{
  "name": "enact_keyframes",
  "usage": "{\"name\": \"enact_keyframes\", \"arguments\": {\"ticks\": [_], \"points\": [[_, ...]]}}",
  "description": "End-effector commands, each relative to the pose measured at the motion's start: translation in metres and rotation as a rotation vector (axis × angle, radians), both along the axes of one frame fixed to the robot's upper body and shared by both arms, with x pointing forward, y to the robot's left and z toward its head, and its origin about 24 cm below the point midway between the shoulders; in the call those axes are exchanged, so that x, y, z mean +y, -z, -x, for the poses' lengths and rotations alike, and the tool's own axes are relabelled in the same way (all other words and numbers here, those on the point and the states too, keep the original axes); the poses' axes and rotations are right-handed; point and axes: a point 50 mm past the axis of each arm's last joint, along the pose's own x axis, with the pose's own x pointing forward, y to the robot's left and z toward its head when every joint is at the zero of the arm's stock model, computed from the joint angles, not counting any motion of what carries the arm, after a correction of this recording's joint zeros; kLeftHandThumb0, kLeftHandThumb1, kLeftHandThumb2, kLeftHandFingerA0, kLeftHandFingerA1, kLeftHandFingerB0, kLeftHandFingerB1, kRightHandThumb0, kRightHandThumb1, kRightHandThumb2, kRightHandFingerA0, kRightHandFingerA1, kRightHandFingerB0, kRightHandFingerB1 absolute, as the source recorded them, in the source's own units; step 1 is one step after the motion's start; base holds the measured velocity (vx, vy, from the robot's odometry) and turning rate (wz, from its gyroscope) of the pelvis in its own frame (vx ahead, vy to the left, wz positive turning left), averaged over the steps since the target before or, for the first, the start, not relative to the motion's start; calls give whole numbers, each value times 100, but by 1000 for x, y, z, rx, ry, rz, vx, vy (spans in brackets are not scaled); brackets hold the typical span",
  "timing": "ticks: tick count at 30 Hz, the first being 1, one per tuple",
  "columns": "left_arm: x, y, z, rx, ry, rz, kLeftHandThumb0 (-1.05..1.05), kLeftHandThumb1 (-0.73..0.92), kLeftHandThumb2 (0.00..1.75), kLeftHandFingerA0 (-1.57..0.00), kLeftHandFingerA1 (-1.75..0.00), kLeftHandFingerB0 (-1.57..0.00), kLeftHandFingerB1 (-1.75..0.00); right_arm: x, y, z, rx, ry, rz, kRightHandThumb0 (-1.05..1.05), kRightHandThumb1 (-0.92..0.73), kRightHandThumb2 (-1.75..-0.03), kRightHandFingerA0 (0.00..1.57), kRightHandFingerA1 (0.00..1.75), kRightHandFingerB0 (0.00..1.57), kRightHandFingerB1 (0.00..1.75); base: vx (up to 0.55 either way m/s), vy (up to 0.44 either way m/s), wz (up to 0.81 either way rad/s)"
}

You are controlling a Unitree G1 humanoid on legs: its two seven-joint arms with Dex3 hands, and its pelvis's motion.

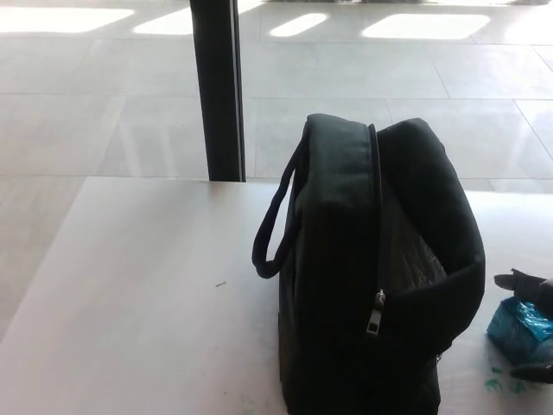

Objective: The robot uses its right hand to pick up the cube kept on the middle of the desk and put it inside the bag next to it

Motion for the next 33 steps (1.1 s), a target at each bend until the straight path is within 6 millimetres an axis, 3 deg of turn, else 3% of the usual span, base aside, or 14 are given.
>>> {"name": "enact_keyframes", "arguments": {"ticks": [1, 4, 7, 8, 10, 11, 15, 18, 20, 23, 24, 27, 29, 33], "points": [[7, -8, -2, -27, 4, -32, -105, 55, 92, -34, -165, -19, -156, -9, 3, 1, 97, -1, 191, -40, -47, -54, 17, 80, 12, 32, 0, 0, 0], [7, -8, -2, -25, 6, -34, -105, 54, 91, -36, -164, -21, -154, -13, 8, 4, 167, -43, 402, -36, -47, -57, 25, 65, 7, 28, 0, 0, 0], [7, -9, -4, -31, -1, -28, -105, 54, 92, -38, -163, -22, -155, -18, 14, 8, 166, -38, 470, -20, -49, -54, 34, 76, 12, 35, 0, 0, 0], [8, -9, -4, -32, -8, -26, -105, 54, 92, -38, -164, -23, -156, -26, 17, 13, 197, 0, 636, -26, -69, -57, 30, 121, 24, 42, 0, 0, 0], [8, -9, -4, -34, -5, -26, -105, 54, 92, -38, -164, -23, -156, -28, 18, 14, 177, 130, 581, -26, -69, -57, 30, 121, 24, 42, 0, 0, 0], [7, -9, -4, -35, -3, -27, -105, 54, 91, -37, -163, -23, -155, -32, 20, 17, 212, 45, 685, -36, -89, -60, 30, 127, 20, 41, 0, 0, 0], [8, -10, -5, -32, -6, -28, -105, 59, 89, -30, -157, -19, -149, -32, 21, 18, 197, -19, 695, -32, -75, -65, 54, 144, 24, 36, 0, 0, 0], [8, -10, -5, -31, 2, -33, -105, 59, 88, -31, -158, -21, -151, -31, 24, 18, 159, -44, 675, -29, -73, -63, 56, 126, 36, 34, 0, 0, 0], [8, -10, -5, -36, -3, -29, -105, 57, 90, -32, -158, -21, -152, -29, 25, 19, 115, -71, 664, -32, -78, -62, 54, 103, 49, 45, 0, 0, 0], [8, -10, -4, -36, -5, -27, -105, 57, 89, -34, -161, -19, -151, -27, 26, 22, 90, -67, 670, -35, -84, -64, 59, 119, 49, 51, 0, 0, 0], [8, -10, -4, -36, -8, -27, -105, 56, 91, -37, -160, -22, -151, -28, 27, 22, 74, -92, 699, -33, -77, -65, 71, 161, 60, 60, 0, 0, 0], [8, -10, -5, -32, -12, -29, -105, 58, 88, -34, -160, -23, -151, -31, 31, 25, -35, -181, 732, -31, -80, -65, 75, 172, 69, 91, 0, 0, 0], [8, -9, -4, -28, -5, -34, -105, 59, 88, -31, -158, -21, -150, -31, 33, 26, -87, -193, 678, -31, -82, -66, 73, 167, 66, 81, 0, 0, 0], [8, -8, -3, -30, -17, -23, -105, 56, 87, -31, -157, -20, -149, -30, 32, 29, -260, -249, 568, -34, -85, -69, 85, 175, 72, 132, 0, 0, 0]]}}
